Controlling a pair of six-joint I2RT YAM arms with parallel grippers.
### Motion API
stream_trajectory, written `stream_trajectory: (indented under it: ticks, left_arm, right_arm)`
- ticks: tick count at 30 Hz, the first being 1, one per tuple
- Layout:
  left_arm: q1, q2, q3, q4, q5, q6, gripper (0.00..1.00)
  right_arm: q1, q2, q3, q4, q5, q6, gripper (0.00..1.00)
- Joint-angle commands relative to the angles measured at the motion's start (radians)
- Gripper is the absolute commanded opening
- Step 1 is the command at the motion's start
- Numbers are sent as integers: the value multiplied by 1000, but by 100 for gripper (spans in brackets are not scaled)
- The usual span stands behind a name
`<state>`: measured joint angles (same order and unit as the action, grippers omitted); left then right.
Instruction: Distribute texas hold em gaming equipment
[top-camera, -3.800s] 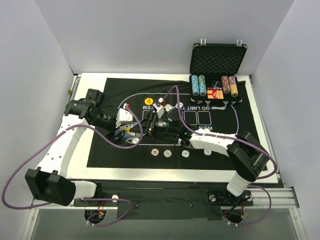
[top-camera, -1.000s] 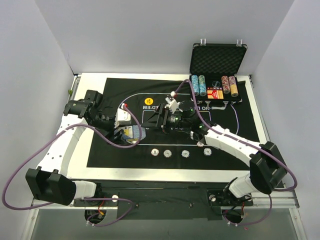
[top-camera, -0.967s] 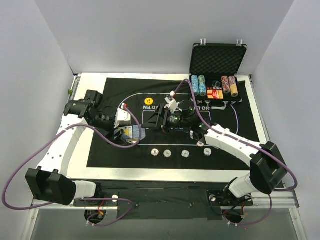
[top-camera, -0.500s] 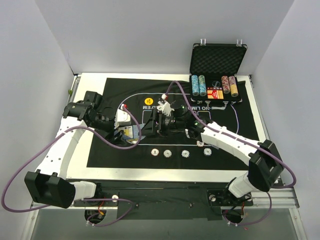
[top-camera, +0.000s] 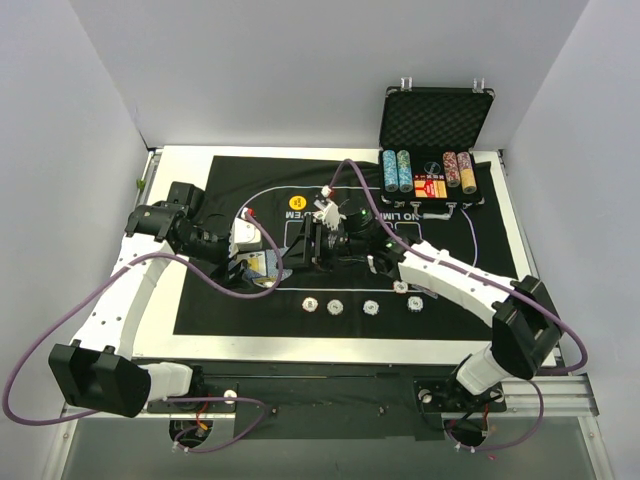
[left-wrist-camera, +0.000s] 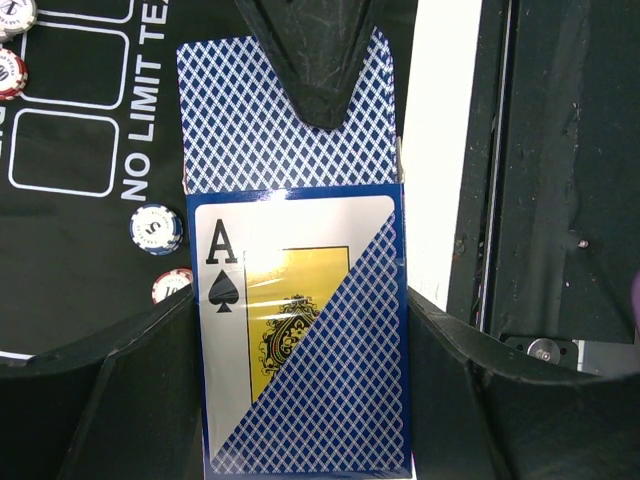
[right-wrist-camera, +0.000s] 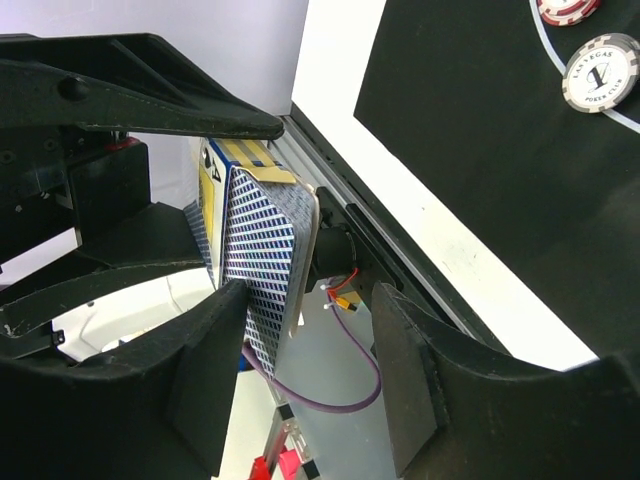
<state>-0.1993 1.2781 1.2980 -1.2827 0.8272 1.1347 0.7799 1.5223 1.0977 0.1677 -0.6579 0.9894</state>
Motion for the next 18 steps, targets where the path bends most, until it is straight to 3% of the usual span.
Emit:
stream_trajectory:
  ticks: [1, 18]
  left_arm:
    - [1, -29, 17, 37, 73, -10, 13]
    - [3, -33, -14, 82, 84, -55, 13]
  right_arm:
    - [-22, -53, -16, -2, 20, -18, 47]
    - [-62, -140, -55, -16, 40, -26, 34]
